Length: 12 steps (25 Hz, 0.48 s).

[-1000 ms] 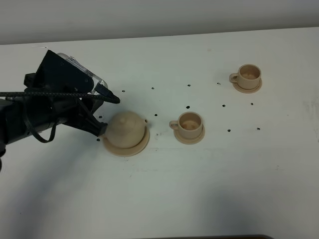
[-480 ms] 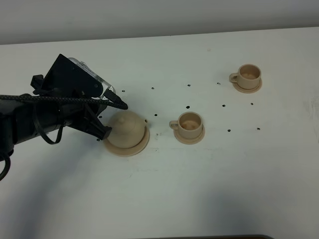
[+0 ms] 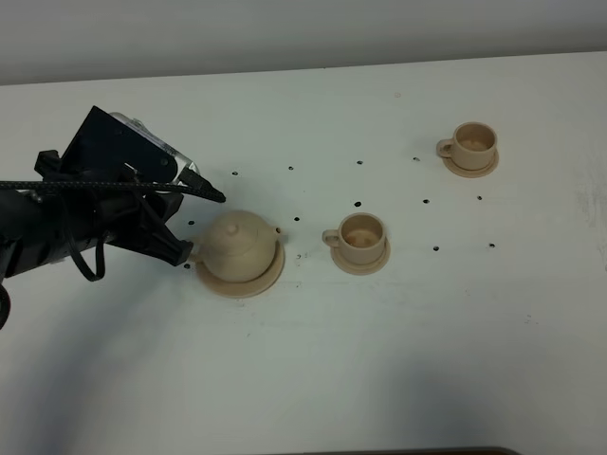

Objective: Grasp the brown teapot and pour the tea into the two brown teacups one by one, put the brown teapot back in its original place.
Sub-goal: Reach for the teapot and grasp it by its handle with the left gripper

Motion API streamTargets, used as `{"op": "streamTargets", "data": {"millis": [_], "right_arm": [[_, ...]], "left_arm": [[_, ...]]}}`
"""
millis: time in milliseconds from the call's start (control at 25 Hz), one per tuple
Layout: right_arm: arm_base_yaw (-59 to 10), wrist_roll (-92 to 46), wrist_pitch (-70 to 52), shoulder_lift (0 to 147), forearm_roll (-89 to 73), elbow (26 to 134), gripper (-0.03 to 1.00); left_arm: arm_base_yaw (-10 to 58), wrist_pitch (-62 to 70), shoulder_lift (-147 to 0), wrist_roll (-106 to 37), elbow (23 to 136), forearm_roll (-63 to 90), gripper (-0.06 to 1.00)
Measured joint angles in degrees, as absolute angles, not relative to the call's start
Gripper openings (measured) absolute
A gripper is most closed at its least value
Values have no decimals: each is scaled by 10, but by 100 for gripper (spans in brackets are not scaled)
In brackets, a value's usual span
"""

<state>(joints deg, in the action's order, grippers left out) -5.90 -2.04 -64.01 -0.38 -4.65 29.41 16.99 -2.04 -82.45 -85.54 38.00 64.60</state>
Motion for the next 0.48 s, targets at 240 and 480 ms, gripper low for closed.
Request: {"op": "streamTargets", "data": {"millis": [240, 480], "right_arm": [[-59, -20, -640, -4, -46, 294, 42], [-59, -20, -640, -4, -46, 294, 42]], "left_arm": [[158, 35, -826, -727, 380, 474, 39], [149, 62, -826, -693, 380, 413, 39]]}}
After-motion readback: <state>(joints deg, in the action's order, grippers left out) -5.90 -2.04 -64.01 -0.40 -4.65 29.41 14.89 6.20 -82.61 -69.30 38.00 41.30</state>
